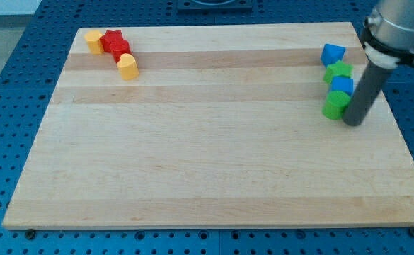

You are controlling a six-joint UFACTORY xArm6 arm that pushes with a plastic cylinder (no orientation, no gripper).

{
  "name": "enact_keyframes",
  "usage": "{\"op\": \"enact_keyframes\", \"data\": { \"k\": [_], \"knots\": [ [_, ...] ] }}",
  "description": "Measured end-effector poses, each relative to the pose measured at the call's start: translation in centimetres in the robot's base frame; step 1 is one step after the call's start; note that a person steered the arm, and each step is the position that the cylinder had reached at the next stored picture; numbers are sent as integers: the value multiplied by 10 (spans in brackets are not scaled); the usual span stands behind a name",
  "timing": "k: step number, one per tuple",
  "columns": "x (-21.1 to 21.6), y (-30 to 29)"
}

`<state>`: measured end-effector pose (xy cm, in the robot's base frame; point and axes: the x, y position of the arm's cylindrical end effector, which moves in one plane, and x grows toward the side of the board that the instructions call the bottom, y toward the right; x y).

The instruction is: Push the green star into the blue cube

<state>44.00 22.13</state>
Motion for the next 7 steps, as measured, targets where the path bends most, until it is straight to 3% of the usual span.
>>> {"op": "enact_keyframes", "data": {
  "k": [2,3,6,7],
  "knots": [
    [0,2],
    [22,47],
    [-185,44],
    [-219,33]
  ]
}}
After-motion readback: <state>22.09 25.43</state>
